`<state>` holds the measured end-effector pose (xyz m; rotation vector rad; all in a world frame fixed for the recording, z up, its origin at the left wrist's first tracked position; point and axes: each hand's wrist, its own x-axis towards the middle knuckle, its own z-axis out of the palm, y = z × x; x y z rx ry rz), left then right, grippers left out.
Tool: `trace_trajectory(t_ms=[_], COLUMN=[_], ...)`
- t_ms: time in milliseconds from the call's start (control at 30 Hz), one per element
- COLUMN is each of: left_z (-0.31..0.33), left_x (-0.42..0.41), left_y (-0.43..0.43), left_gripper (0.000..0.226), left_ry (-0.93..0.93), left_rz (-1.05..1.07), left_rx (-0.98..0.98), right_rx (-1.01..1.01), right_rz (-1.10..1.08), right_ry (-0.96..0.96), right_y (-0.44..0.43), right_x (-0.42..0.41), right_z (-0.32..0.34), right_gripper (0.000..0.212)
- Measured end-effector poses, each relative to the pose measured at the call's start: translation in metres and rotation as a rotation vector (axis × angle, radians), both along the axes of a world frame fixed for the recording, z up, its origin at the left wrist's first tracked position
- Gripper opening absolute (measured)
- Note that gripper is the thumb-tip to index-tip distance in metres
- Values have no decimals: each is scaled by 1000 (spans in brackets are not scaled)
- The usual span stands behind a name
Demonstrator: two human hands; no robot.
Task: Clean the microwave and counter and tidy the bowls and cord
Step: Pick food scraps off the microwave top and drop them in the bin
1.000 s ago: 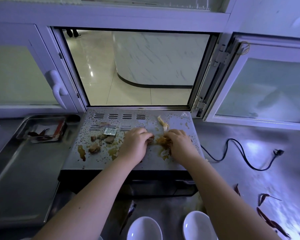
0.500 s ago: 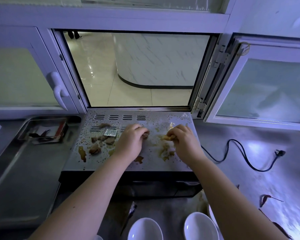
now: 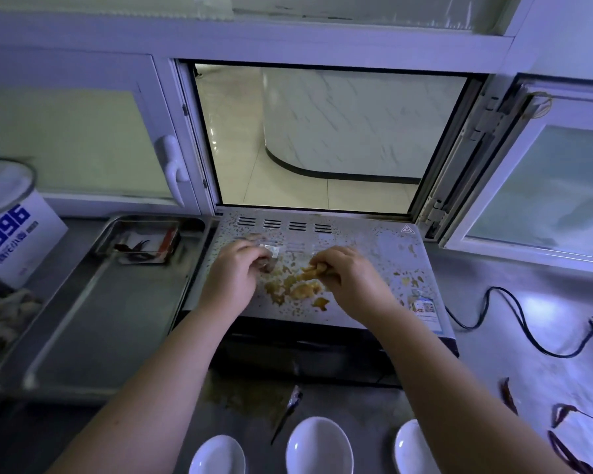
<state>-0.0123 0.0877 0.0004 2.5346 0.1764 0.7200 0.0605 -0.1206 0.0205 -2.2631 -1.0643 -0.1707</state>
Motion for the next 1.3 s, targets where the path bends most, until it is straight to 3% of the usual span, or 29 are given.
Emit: trace_trajectory(t_ms=[200,367,700,900,1033,1200,1300], left_z=[-13,-20,-31,-25,-20,-4,1], left_x=[-25,-22,-28,-24,-22,-16,-10], left_y=[22,24,20,18,25,52,59], left_gripper=[28,26,31,38,44,42,42], left_ry=[17,18,2,68,21,-54,18], left_rz=[46,35,18,11,13,50,72], left_rx=[-18,58,-87,-94,-55,-33,-79], right_rx=[-144,-220,-359,-416,-309,-9,5], right_rz=[48,-62,-140,-142,-122,-116,-70], right_ry=[133,13,222,207,147,61,93], right_y=[23,24,37,46,52,76,96], right_x=[-18,-24,-19,-20,-19,-8,0], right_z=[-18,-27,-23,-22,-20,-6,-3], right_gripper=[30,31,40,38,32,19,19])
